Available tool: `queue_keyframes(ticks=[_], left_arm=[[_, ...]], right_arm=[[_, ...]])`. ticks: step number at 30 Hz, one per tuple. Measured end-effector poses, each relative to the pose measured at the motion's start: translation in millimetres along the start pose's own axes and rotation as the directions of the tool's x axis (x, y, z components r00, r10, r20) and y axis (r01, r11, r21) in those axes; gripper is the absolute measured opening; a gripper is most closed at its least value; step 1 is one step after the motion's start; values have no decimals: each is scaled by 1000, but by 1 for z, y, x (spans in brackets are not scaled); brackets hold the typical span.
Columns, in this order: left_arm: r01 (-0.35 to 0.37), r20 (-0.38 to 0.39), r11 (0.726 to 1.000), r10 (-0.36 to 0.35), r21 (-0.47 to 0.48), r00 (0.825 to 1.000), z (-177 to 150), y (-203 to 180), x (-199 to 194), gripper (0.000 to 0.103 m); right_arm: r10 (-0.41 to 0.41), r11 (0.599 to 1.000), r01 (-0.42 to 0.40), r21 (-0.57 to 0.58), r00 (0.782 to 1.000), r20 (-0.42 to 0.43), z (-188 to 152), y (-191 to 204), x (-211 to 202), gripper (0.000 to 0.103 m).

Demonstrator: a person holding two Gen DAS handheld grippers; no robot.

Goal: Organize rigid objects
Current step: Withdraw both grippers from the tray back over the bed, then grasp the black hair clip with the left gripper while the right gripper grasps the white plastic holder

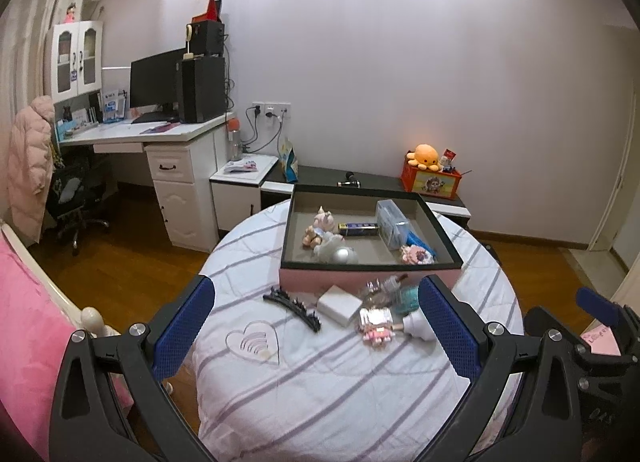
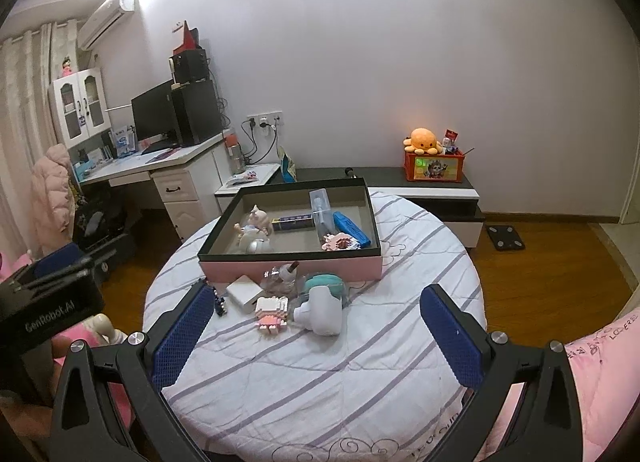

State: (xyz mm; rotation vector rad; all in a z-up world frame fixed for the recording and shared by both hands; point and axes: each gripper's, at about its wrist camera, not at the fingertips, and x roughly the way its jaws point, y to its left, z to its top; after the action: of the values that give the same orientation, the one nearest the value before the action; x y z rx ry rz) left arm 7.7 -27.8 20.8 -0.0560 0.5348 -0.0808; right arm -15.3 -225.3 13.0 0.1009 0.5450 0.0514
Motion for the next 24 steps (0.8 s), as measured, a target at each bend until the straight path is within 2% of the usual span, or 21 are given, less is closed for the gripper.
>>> queue_keyframes(ticks=[16,24], left_arm=[[-12,-14,1000,11,-5,1000,-13,9,-4,103],[-17,-61,1000,18,17,998,-25,14,23,103]], right_arm=[[11,1000,-11,-25,1000,-7,-6,9,-5,103],[-8,999,6,-35,999,-41,-7,5,15,103]])
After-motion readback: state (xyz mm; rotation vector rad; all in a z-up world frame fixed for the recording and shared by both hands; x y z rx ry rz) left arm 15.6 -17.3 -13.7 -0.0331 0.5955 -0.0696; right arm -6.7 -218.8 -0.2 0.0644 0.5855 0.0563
